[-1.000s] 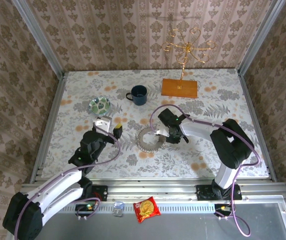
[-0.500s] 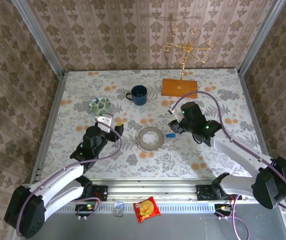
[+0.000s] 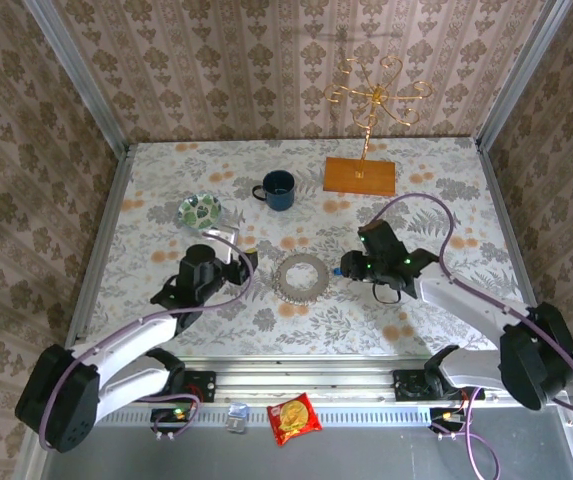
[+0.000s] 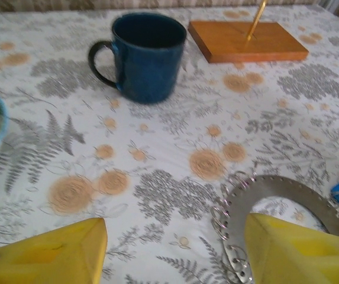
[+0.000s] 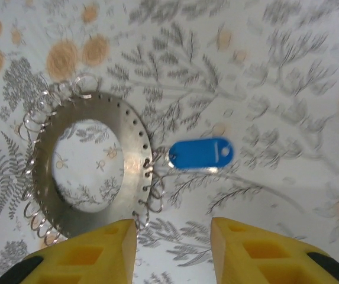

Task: Put the keys on the keyring

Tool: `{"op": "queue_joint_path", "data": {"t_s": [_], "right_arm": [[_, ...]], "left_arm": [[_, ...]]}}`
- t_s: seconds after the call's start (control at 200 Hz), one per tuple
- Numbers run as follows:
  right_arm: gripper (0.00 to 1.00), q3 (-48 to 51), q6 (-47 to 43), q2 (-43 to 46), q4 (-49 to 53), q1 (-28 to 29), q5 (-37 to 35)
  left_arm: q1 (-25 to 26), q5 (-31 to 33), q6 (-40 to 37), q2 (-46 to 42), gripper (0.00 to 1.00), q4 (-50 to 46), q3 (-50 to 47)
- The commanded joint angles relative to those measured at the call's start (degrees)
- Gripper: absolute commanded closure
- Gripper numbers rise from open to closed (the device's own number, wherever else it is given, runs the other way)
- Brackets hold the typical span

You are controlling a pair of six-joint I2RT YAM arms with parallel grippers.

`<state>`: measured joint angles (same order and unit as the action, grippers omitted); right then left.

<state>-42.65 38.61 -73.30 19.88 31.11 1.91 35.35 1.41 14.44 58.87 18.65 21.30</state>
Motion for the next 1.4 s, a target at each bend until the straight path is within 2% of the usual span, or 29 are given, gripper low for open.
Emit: {"op": "queue_joint_path", "data": {"t_s": [0.0, 0.13, 0.34, 0.63, 1.19, 1.31, 1.39], "right_arm": [[0.62, -1.3, 5.7, -4.2, 1.8, 2.3, 4.8], [0.62, -2.9, 6.8, -8.4, 2.0, 5.8, 5.2], [0.72, -5.3, 7.0, -14.2, 2.0, 9.2, 6.0], [0.76, -7.0, 6.6, -18.4, 1.4, 9.5, 7.7], [0.85, -8.7, 5.9, -21.3, 0.5, 9.9, 10.8], [0.89, -8.8, 5.8, -21.5, 0.5, 9.9, 10.8], [0.96, -8.9, 5.6, -21.2, 1.1, 9.9, 10.5]], "left_arm": [[3.1, 0.0, 4.4, 2.6, 0.38, -0.3, 2.0], [6.0, 0.2, 7.2, 6.2, 0.39, 0.7, 3.0], [8.3, 2.6, 8.9, 9.9, 0.39, 4.9, 3.3], [8.5, 4.0, 8.3, 10.5, 0.39, 6.0, 3.3], [8.6, 4.5, 8.6, 10.6, 0.4, 7.1, 2.2], [8.6, 4.5, 8.6, 10.6, 0.4, 7.2, 2.2], [8.6, 4.5, 8.6, 10.5, 0.4, 7.2, 2.1]]}}
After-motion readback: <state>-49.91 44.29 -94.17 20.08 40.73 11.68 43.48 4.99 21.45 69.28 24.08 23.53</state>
